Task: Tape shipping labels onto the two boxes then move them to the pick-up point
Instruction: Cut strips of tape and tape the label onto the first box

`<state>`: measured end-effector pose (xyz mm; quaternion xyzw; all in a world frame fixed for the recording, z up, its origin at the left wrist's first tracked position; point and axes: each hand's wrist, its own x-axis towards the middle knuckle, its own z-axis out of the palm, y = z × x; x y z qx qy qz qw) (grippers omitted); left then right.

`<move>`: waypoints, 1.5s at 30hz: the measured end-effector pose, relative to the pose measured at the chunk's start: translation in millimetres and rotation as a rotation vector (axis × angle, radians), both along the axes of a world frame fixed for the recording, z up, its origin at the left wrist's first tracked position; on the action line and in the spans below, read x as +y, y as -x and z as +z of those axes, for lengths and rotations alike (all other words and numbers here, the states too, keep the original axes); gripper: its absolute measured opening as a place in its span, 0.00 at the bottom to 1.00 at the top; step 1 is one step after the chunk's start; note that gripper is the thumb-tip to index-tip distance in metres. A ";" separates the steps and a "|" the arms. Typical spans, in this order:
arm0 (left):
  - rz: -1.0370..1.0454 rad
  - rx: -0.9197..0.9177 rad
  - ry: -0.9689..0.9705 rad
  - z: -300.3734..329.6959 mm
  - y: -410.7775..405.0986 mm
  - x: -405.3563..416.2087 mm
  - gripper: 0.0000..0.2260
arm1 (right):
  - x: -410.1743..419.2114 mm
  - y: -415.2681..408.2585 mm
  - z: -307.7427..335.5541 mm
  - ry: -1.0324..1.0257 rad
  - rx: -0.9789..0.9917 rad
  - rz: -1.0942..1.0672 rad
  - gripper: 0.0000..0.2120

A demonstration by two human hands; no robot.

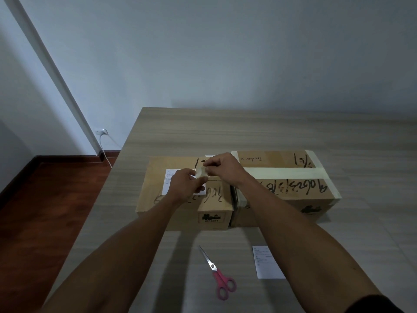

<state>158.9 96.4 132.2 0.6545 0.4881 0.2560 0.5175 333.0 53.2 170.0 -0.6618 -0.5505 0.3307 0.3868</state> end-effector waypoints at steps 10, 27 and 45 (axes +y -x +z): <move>-0.049 0.011 -0.075 0.0 1.0 1.0 0.28 | 0.1 1.1 4.5 0.018 0.094 -0.010 0.10; -0.096 -0.014 -0.155 3.3 -2.0 1.6 0.28 | 3.8 2.2 5.3 0.051 0.211 -0.023 0.11; -0.068 -0.167 -0.077 5.8 -11.9 -4.9 0.20 | 12.7 10.5 15.3 0.284 0.142 -0.142 0.11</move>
